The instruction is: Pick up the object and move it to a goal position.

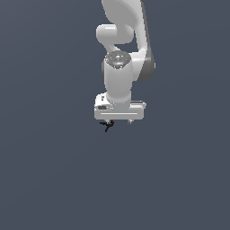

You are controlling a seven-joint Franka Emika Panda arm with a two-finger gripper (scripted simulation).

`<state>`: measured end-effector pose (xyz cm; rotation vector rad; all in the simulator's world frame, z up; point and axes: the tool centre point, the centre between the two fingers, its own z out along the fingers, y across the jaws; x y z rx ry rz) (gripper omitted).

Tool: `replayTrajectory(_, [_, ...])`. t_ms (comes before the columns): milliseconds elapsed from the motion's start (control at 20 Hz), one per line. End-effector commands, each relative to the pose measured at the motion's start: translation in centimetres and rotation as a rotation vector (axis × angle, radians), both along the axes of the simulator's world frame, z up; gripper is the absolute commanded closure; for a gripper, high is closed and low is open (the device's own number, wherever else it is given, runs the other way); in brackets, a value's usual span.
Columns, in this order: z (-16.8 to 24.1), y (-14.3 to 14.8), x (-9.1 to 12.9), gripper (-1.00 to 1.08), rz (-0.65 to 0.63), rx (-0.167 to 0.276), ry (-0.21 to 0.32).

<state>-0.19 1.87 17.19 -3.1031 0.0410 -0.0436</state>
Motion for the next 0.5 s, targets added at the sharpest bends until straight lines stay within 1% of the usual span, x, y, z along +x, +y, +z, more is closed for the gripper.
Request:
replayTrajectory(0, [-0.5, -0.2, -0.3, -0.92, -0.038, 0.001, 0.003])
replayTrajectory(250, [-1.8, -0.7, -1.1, -0.92, -0.144, 0.003, 0.011])
replayTrajectory(450, [-3.2, -1.3, -2.0, -0.92, -0.257, 0.005, 0.018])
